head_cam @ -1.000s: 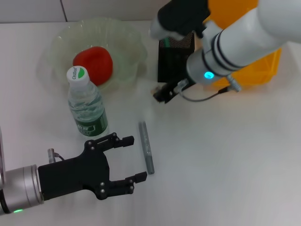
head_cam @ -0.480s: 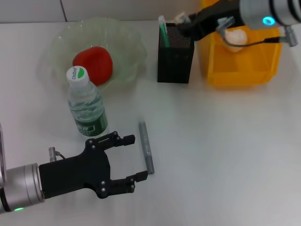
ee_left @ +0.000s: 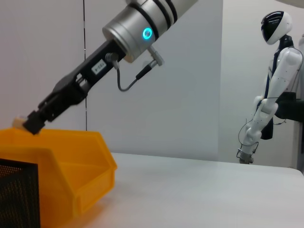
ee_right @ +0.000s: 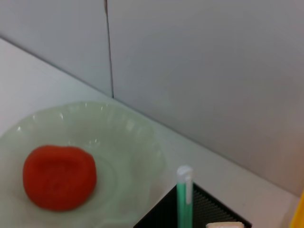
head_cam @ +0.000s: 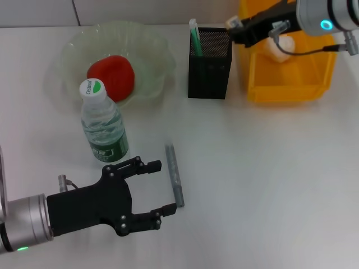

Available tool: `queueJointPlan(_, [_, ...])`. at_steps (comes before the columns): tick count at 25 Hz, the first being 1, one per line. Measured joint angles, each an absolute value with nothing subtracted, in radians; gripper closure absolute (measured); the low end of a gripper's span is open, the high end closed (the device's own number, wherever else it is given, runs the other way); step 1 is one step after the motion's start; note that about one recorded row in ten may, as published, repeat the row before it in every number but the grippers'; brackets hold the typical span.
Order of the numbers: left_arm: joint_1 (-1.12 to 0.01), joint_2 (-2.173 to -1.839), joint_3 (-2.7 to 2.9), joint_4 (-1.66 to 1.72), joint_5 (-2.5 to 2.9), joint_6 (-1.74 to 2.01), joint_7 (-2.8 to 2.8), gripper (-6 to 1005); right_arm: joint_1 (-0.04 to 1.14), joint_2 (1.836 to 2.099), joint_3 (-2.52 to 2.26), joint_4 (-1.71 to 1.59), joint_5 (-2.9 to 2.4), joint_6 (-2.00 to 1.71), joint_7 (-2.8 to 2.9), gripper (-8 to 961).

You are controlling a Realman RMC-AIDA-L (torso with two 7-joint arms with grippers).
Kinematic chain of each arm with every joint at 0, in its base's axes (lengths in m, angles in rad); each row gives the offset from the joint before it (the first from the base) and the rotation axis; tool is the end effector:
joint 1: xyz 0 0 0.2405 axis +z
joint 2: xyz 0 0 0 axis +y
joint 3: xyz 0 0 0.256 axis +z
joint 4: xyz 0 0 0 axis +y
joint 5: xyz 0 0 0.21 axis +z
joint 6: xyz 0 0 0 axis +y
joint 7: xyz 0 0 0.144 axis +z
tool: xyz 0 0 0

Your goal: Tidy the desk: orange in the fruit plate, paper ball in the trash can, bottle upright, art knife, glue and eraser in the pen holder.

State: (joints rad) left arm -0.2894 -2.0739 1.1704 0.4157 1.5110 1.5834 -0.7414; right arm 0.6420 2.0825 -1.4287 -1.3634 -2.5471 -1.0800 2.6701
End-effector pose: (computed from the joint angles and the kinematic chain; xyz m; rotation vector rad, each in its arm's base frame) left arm -0.2872 0.2323 -0.0576 -2.7296 -0.2006 -0.9103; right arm 0.1225 0.4135 0.0062 -2.3649 0.7287 0.0228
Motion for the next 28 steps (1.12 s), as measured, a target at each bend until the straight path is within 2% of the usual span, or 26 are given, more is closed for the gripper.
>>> queueJointPlan(15, [-0.288, -2.074, 1.17, 0.416, 1.512, 1.587, -0.745, 187, 0.659, 2.082, -1.428, -1.349, -2.539, -1.067, 2.641, 540])
queueJointPlan(17, [-0.286, -2.073, 1.165, 0.416, 1.511, 1.601, -0.748, 187, 0.652, 2.083, -1.428, -1.364, -2.536, -1.067, 2.642, 464])
queueJointPlan(19, [-0.285, -2.072, 1.159, 0.416, 1.506, 1.617, -0.75, 187, 0.604, 2.088, -1.427, -1.443, -2.504, -1.067, 2.623, 387])
queueJointPlan(24, [-0.285, -2.071, 1.157, 0.424, 1.491, 1.652, -0.768, 187, 0.407, 2.092, -1.408, -1.614, -2.206, -1.09, 2.408, 387])
queueJointPlan(28, [-0.293, -2.07, 1.156, 0.44, 1.482, 1.688, -0.826, 187, 0.235, 2.092, -1.347, -1.587, -1.839, -1.166, 2.085, 388])
